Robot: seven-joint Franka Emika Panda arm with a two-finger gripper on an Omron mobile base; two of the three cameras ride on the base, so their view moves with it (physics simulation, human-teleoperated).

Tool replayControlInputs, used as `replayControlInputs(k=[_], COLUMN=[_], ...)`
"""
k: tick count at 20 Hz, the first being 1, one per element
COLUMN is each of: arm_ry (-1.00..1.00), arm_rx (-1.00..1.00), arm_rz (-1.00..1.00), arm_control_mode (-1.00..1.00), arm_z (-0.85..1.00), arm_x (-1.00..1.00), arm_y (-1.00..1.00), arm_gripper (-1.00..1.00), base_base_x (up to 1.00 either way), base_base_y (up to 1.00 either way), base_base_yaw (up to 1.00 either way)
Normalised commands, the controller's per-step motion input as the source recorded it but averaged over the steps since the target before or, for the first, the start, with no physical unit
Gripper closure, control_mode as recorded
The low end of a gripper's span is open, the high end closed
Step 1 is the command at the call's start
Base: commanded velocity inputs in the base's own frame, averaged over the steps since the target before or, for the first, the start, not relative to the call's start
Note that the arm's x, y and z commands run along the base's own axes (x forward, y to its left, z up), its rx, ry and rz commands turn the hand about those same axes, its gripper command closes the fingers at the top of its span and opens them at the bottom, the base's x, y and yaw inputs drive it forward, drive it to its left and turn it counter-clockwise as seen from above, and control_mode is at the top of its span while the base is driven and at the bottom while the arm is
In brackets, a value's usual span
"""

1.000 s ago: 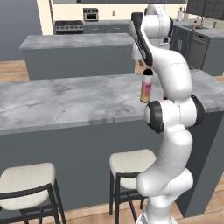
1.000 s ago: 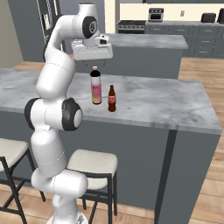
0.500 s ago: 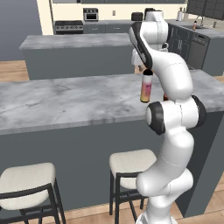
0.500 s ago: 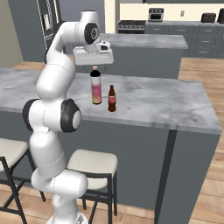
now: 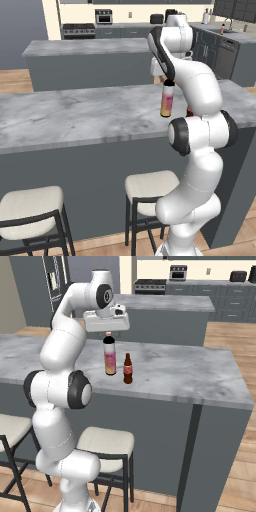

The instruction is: Place the large bottle from the dining counter next to the other large bottle outside the sink, and place the small bottle from the dining counter next to the other small bottle inside the sink.

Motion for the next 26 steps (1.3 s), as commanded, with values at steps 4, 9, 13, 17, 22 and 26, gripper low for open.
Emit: replayControlInputs(k=[4,9,13,17,22,26], arm_ry=[0.00,-0.01,0.00,0.00,0.00,0.00], arm_rx=[0.00,0.00,0.00,0.00,0.00,0.00], arm_rz=[0.00,0.00,-0.02,-0.01,0.00,0.00], arm_control_mode=[-1.00,-1.00,-1.00,-1.00,-1.00,-1.00], arm_z=[0.00,0.00,0.26,0.74,0.63,0.24], arm_x=[0.00,-0.02,-0.01,-0.16,-0.44,-0.67], arm_y=[0.00,0.00,0.04,0.15,0.07,0.00], arm_gripper=[1.00,1.00,1.00,1.00,1.00,1.00], base_base_x=[0.00,0.00,0.00,0.00,0.00,0.00], base_base_y=[0.00,0.00,0.00,0.00,0.00,0.00], base_base_yaw=[0.00,0.00,0.00,0.00,0.00,0.00])
